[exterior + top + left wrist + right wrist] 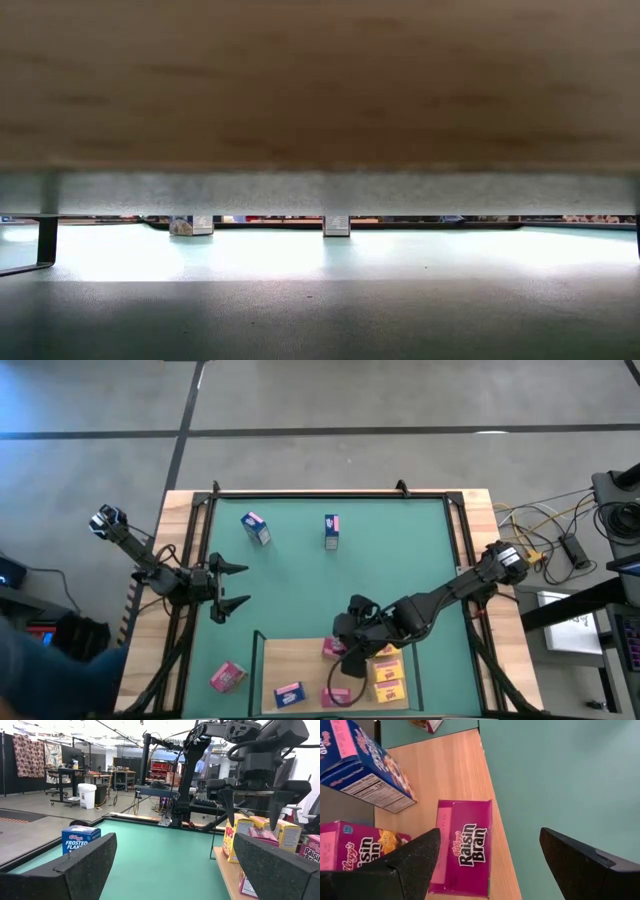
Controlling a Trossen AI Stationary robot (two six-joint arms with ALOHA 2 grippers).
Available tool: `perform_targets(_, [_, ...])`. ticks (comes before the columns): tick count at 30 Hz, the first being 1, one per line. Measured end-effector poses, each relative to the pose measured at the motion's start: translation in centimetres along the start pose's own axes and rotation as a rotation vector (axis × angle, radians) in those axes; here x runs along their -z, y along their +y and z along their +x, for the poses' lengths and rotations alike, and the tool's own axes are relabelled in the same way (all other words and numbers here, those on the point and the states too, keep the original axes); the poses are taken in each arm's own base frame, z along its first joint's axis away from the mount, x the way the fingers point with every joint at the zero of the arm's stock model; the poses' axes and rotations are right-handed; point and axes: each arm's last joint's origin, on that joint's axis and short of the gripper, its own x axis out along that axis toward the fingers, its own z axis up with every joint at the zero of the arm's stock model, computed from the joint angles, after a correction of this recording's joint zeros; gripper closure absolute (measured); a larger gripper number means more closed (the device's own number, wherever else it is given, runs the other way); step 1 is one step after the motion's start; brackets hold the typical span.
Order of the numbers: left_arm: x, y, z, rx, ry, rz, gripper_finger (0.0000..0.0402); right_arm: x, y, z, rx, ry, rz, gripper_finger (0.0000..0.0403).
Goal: Stack cereal on shelf
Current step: Put the right violet cereal box on the shelf aligned with the other violet cereal box
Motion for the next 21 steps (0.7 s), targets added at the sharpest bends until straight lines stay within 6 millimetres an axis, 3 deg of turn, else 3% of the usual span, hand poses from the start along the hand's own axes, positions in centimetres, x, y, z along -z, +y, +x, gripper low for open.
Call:
perform_targets(10, [0.0,0.0,0.0,0.000,0.000,0.000,0.0018,0.7,0.5,0.2,-0.011,0.006,-0.004,0.0075])
perform_targets(21, [0.0,0.0,0.0,0.000,0.002,0.003,0.0018,1.2,0.9,2.0,0.002,0.027,-0.024,0.0075])
